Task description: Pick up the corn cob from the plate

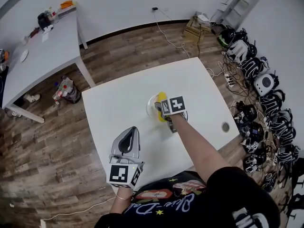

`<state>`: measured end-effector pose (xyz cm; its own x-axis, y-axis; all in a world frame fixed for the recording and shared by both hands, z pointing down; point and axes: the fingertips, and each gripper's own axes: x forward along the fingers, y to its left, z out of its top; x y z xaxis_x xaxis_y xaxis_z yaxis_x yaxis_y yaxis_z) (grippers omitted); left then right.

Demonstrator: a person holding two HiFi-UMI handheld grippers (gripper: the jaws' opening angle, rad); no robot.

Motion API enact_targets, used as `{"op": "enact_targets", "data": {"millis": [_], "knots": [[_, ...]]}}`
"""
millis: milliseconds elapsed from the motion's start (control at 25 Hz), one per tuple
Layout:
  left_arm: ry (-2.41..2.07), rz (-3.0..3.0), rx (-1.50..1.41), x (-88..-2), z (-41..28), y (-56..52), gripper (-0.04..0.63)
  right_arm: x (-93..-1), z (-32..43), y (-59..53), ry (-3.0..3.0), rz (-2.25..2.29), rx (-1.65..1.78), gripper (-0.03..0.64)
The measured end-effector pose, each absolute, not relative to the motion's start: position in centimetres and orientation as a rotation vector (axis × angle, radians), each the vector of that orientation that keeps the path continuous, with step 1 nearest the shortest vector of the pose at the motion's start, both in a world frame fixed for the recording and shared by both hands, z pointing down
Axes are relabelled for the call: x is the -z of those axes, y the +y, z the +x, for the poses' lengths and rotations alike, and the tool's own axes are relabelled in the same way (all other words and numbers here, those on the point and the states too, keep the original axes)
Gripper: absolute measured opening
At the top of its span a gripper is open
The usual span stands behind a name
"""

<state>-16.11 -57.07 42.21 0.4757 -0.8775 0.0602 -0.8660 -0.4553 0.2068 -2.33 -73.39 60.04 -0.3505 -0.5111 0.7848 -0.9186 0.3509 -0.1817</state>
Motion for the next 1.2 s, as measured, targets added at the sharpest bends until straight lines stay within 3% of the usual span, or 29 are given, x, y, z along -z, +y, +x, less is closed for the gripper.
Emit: {"op": "enact_targets", "data": {"millis": [680, 1200], "knots": [[-1.637, 2.423, 0.067, -42.5, -17.5, -56.8, -0.002, -60.7, -1.7, -73.7, -2.01, 1.235, -0.941, 0.27], [-1.595, 2.575, -0.04, -40.3, -12.1, -55.3, -0.002, -44.4, 3.2, -65.4, -2.724, 1.339, -0.512, 0.256]]}}
